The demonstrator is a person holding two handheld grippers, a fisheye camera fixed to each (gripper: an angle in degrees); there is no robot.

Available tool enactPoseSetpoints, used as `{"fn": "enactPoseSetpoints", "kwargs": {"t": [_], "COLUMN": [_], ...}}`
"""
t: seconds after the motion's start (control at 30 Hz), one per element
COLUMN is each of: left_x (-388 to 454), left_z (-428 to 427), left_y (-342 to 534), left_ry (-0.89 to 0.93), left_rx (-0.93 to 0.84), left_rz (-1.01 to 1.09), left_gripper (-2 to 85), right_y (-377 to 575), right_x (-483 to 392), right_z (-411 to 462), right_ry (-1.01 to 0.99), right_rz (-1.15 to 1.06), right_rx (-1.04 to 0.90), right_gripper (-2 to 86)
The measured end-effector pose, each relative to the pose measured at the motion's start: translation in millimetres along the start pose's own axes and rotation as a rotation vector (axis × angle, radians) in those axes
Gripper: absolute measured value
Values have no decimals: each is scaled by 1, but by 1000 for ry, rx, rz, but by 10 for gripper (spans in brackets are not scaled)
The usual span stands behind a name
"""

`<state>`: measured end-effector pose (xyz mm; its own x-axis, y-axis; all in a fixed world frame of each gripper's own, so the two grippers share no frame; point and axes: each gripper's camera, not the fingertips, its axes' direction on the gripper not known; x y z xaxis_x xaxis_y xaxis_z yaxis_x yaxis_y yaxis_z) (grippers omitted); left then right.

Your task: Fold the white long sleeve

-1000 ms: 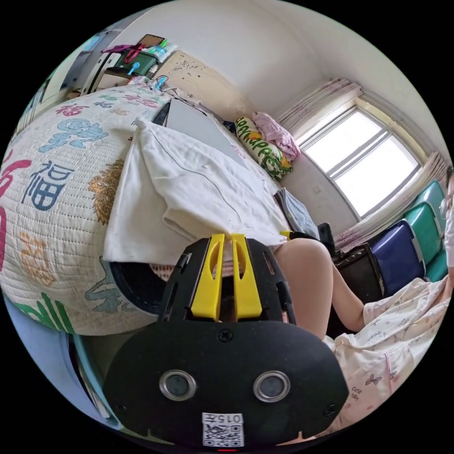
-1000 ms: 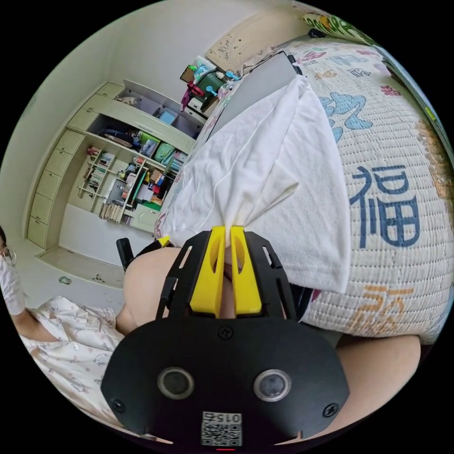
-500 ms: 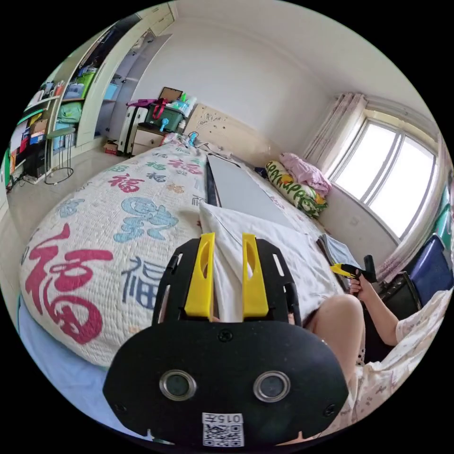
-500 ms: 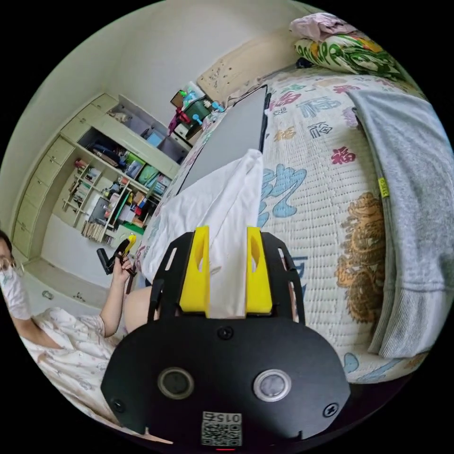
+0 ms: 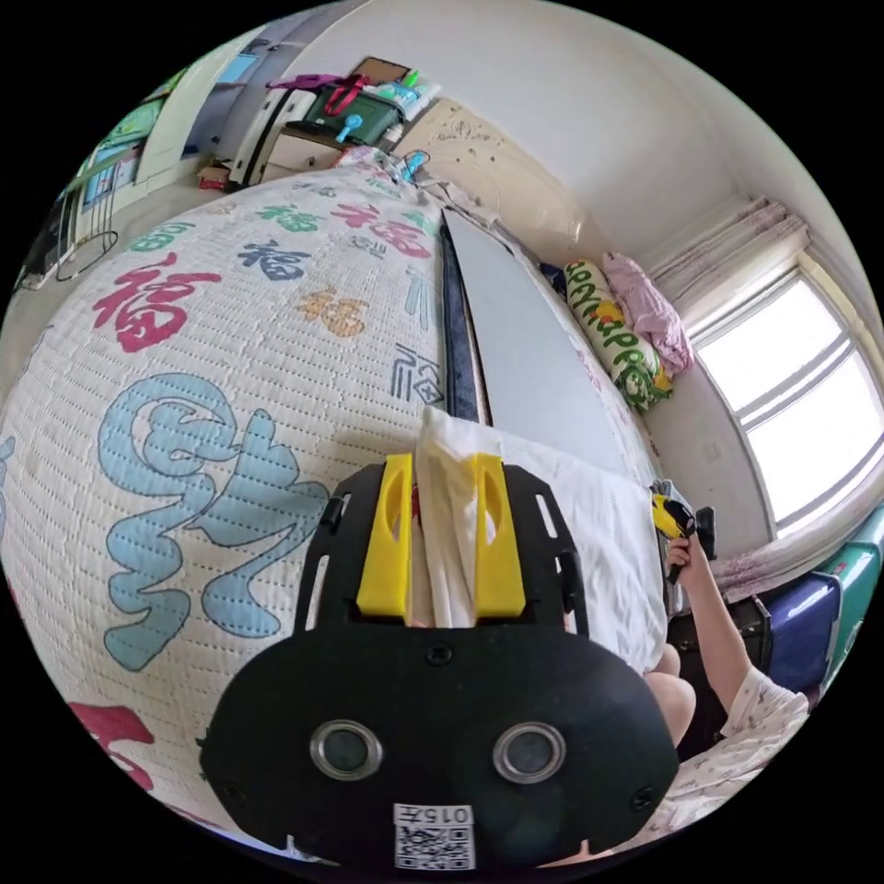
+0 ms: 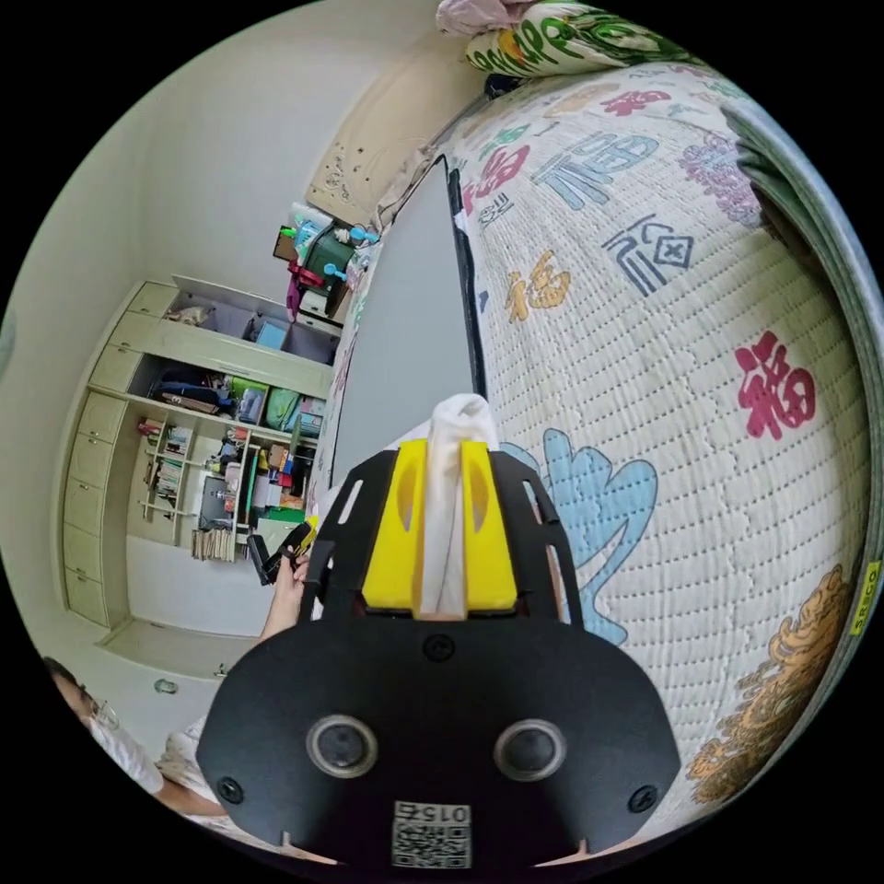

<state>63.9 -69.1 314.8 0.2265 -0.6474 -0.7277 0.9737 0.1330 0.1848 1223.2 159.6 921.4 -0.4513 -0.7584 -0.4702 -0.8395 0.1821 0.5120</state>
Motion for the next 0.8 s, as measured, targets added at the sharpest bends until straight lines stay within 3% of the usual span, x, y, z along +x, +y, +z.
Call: {"fn": "enactPoseSetpoints", "kwargs": {"t": [0.23, 0.6, 0.7, 0.8], "left_x": [43, 88, 99, 140], "left_z": [-29, 10, 5, -12], "left_y": [-31, -98, -88, -52], "left_ry": [-36, -163, -322, -383], "left_rx": [111, 91, 126, 191], "left_rz": [117, 166, 162, 308], "left_gripper": [4, 41, 127, 129], "right_y": [-10, -19, 33, 129], "right_x": [-12, 43, 80, 135], "right_z": [17, 62, 23, -48], "right_ry": [172, 285, 246, 133], "right_rz": [-141, -166, -185, -258], "right_rx": [46, 136, 229, 332], "right_gripper": [20, 48, 66, 82]}}
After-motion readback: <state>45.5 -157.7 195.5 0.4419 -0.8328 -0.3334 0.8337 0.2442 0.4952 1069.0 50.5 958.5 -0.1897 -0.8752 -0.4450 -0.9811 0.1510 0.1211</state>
